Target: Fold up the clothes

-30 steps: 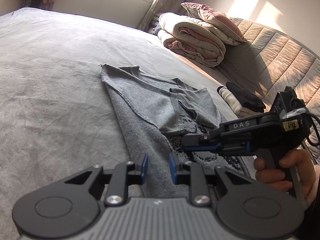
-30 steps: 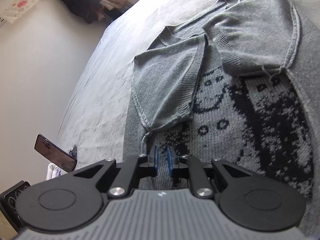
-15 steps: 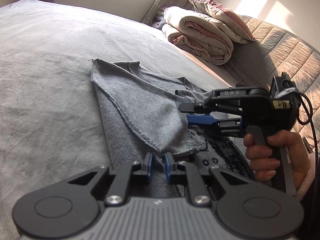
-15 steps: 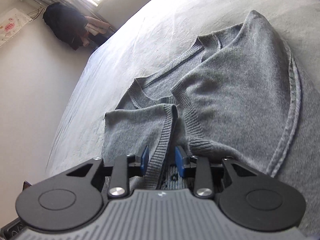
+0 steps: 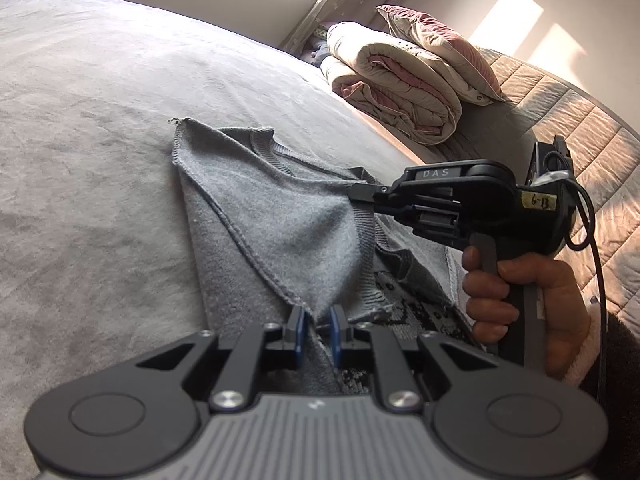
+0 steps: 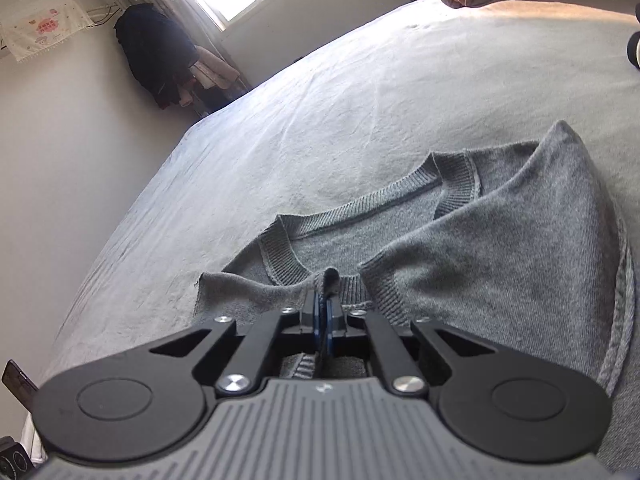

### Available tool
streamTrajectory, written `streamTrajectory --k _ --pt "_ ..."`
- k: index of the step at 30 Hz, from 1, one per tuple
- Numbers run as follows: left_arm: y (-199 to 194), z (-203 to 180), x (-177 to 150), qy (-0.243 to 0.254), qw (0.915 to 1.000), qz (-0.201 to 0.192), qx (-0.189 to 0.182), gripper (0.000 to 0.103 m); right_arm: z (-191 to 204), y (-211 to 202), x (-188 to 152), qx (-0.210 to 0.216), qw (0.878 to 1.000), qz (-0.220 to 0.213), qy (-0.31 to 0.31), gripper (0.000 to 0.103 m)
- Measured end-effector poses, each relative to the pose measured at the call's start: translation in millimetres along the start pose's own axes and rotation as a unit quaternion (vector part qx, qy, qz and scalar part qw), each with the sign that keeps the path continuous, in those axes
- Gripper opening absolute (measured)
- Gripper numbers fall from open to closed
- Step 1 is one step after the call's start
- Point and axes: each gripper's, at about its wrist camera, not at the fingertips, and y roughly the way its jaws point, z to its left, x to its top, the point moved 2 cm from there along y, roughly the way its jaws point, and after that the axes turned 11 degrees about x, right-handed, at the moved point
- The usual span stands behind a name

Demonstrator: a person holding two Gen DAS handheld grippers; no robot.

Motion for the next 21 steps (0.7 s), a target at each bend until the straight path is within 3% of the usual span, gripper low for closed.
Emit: streamTrajectory --k 4,7,9,11,13,14,21 --pt "3.6 -0.4 -1.6 0.0 1.0 0.004 0.0 0.013 -2.4 4.1 9.0 -0.011 1.0 0.0 -0.011 0.005" --pt "5.6 0.0 -2.5 -0.003 1.0 0.008 0.0 0.013 -9.2 11.7 9.4 -0.025 0.999 0.025 -0.002 0.007" --pt "4.3 1.6 0.4 -0.012 0.9999 0.008 -0.004 0.013 -8.6 5.6 7.6 -0.027 0.999 0.032 0.007 0.016" --pt "2.3 3.4 3.4 -0.021 0.9997 0.006 -0.007 0.013 -4.4 -5.8 4.1 -0.012 0.999 0.038 0.011 0.016" --pt "-0.4 5.0 6.8 -0.025 0.9997 0.003 -0.005 0.013 1.8 -19.1 -3.0 -0.004 0.999 0.046 0.013 0.034" --pt "-1.9 5.8 8.7 -0.025 0.9997 0.001 -0.003 0.013 5.6 -25.3 -8.0 0.001 0.999 0.051 0.015 0.035" --pt "-12.6 12.1 19.4 -0.028 0.9994 -0.021 0.005 0.013 28.3 -55.2 -49.0 0.013 0.996 0.087 0.031 0.035"
